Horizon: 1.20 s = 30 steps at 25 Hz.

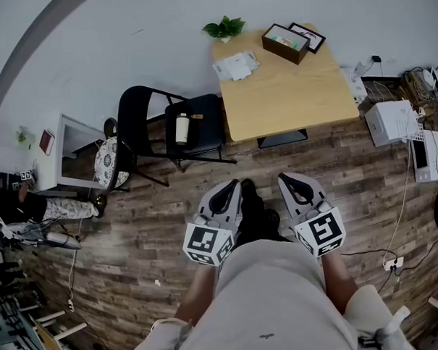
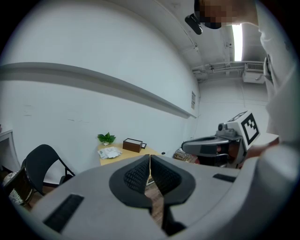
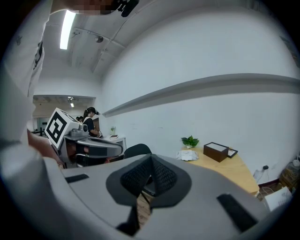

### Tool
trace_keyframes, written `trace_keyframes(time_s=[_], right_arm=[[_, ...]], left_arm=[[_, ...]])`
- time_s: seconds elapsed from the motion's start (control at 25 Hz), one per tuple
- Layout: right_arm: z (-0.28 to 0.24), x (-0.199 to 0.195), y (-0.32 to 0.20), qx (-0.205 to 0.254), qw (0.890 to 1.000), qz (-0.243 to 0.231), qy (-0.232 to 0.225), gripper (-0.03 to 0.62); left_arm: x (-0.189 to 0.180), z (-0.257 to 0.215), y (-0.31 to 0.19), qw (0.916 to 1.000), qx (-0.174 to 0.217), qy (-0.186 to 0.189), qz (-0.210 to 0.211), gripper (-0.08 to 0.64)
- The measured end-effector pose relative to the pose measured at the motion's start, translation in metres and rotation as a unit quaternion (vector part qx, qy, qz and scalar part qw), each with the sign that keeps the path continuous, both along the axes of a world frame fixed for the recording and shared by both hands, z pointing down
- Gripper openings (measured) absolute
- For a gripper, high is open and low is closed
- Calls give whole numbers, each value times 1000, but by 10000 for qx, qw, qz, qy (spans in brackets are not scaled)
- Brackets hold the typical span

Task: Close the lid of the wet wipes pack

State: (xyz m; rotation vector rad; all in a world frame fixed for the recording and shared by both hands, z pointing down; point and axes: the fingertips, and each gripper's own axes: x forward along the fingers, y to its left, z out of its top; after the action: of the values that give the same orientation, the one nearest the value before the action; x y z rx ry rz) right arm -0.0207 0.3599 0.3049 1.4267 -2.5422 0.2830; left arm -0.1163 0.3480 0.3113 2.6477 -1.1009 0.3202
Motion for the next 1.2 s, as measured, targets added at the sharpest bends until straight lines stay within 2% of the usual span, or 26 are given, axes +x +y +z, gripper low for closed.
trace_keyframes(time_s=[0.36, 0.56, 1.04, 1.12, 1.2], right_arm=[[7, 4, -30, -89, 9999, 22, 91, -3], [7, 2, -63, -74, 9998, 43, 190, -3], [8, 2, -153, -93, 9992, 158, 344, -2], [7, 1, -166, -99, 9992, 170, 337, 32], [6, -1, -179, -90, 9992, 183, 350, 40]], left_arm=[[1, 4, -31, 10000, -37, 58, 21, 9], [-4, 4, -65, 9999, 0, 67, -98, 11], [-2, 5, -153, 9999, 10, 79, 127, 11], [-3, 6, -167, 9998, 14, 81, 159, 11], [-4, 5, -180, 9998, 23, 90, 191, 12]])
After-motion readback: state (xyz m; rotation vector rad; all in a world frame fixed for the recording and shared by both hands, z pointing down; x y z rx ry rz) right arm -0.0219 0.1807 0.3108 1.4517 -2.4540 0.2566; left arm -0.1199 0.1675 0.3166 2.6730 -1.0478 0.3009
